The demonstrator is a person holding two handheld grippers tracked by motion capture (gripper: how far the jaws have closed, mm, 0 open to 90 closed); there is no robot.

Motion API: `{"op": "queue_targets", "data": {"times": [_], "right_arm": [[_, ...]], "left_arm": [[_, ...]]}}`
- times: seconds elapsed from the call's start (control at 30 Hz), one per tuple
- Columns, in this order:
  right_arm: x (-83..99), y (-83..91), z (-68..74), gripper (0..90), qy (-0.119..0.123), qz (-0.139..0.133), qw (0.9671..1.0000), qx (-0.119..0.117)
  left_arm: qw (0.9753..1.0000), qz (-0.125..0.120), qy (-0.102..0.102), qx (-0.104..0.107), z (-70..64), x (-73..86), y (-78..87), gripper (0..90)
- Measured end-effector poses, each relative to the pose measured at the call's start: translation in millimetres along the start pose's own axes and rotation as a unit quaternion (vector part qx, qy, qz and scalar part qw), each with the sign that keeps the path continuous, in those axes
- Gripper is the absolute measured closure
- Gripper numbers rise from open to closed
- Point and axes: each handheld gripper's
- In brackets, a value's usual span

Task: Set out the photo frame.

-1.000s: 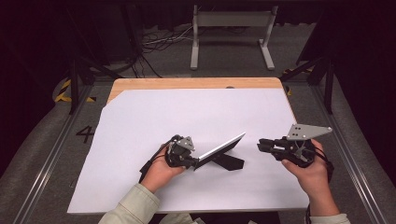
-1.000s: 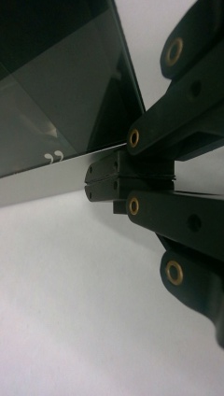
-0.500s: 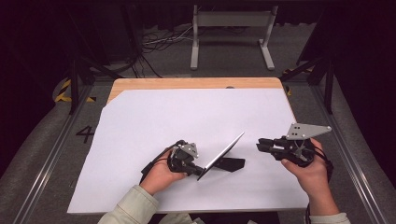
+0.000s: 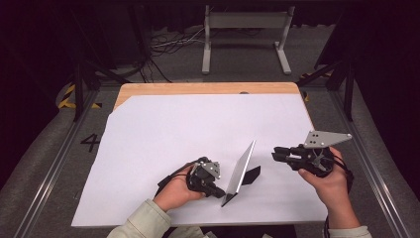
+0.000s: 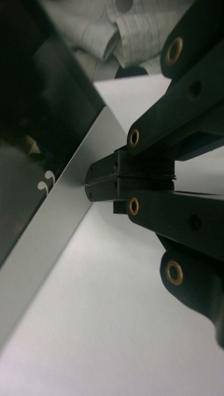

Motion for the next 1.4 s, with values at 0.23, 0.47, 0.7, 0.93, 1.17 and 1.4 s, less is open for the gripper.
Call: {"op": "queue_targets", "data": {"times": [0.23,0.47,0.7,0.93,1.17,1.4], "right_arm": [[0.3,1.2,0.0,75.5,-0.001,-0.002,1.0000,0.000],[0.8,4.2,-0.6,75.3,-0.004,-0.005,1.0000,0.001],[1.7,6.3,-0.5,74.7,-0.006,-0.005,1.0000,0.005],[2.8,8.8,-1.1,74.7,-0.011,-0.006,0.9999,0.007],[2.3,10.7,-1.6,75.7,-0.028,-0.009,0.9995,-0.006],[1.7,13.1,-1.8,75.7,-0.038,-0.011,0.9992,-0.008]], "left_arm": [[0.9997,0.007,-0.017,0.014,-8.8,-10.3,-10.4,90.0],[0.9994,0.009,-0.027,0.018,-12.7,-18.4,-17.9,90.0],[0.9993,0.005,-0.034,0.018,-14.5,-23.9,-23.1,90.0],[0.9992,-0.002,-0.038,0.013,-17.9,-32.6,-31.7,90.0],[0.9993,-0.011,-0.035,0.008,-20.0,-38.0,-38.1,90.0],[0.9991,-0.019,-0.038,-0.006,-22.4,-45.5,-44.8,90.0]]}}
Point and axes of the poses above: each handheld gripper's, and its own axes: y roughly backward along the jaws, x roughly out of its underside, z roughly to its left, and after that the axes turned 1 degree about z, right-handed
